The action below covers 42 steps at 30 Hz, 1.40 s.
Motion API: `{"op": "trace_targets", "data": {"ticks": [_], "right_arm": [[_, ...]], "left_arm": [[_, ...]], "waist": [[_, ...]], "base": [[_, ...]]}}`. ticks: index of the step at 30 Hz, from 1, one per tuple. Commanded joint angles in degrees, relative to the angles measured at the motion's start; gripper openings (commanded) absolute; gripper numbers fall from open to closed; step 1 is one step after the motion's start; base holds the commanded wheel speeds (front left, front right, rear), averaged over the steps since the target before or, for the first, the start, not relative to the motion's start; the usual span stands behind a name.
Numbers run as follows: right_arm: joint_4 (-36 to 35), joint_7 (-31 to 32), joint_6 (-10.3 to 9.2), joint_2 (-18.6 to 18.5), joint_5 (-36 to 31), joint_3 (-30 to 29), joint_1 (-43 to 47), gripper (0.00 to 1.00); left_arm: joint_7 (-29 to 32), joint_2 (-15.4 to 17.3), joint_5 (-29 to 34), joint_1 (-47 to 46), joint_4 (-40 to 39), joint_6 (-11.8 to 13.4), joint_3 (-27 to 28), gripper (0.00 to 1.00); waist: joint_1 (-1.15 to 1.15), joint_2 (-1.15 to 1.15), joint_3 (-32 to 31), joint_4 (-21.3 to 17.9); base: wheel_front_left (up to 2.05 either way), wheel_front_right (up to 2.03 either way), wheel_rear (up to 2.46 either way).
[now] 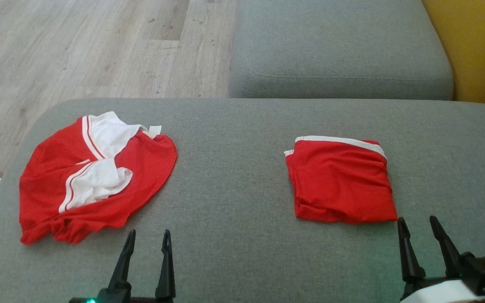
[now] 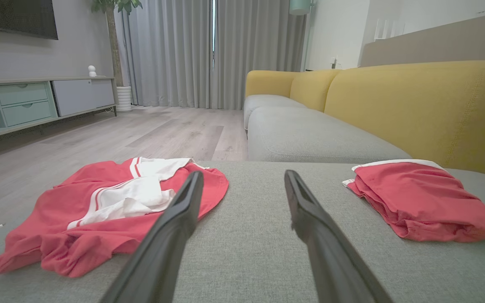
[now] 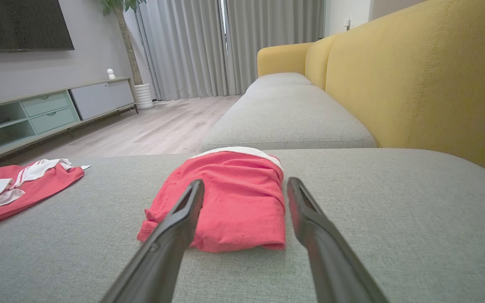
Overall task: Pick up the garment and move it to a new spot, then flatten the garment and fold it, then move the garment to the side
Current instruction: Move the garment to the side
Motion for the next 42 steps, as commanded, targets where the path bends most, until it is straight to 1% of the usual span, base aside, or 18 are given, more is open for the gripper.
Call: {"op": "trace_targets", "data": {"ticks": [1,10,16,27,32,38,42], "right_arm": [[-2.2,-0.6,-0.04,-0.4,-0.5,0.8,-0.9,1.0],[-1.9,-0.6,-0.04,-0.2,-0.3,0.7,-0.7,1.0],[-1.7,-0.6,-0.04,-0.4,-0.5,0.8,-0.9,1.0],[-1.6,-0.6,-0.04,-1.5,-0.6,1.0,-2.5,1.0],[-0.8,-0.6,-0.04,-2.3,-0.3,1.0,-4.7,1.0],[2.8,-0.6,-0.04,-4.3,1.1,1.3,-10.5,1.0],[8.3,-0.6,-0.04,-5.8,2.6,1.5,-15.9,1.0]], "left_arm": [[-0.3,-0.1,0.3,-1.5,-1.6,-0.1,1.7,1.0],[-0.3,-0.1,0.7,-1.4,-1.3,-0.2,1.7,1.0],[-0.3,-0.1,2.9,-1.5,-2.4,-0.3,1.3,1.0],[-0.3,-0.1,2.3,-2.1,-3.1,-0.1,1.0,1.0],[-0.3,-0.1,1.7,-2.9,-3.6,0.1,0.4,1.0],[-0.3,-0.1,0.8,-5.0,-4.5,0.6,-0.6,1.0],[-0.3,-0.1,0.6,-7.1,-4.8,1.0,-1.7,1.0]], "waist": [[0.0,0.0,0.0,0.0],[0.0,0.0,0.1,-0.6],[0.0,0.0,0.8,-1.0],[0.0,0.0,3.8,-0.8],[0.0,0.0,5.9,-0.3],[0.0,0.0,10.3,0.2],[0.0,0.0,13.3,0.8]], "base": [[0.0,0.0,0.0],[0.0,0.0,0.0],[0.0,0.0,0.0],[0.0,0.0,0.0],[0.0,0.0,0.0],[0.0,0.0,0.0],[0.0,0.0,0.0]]}}
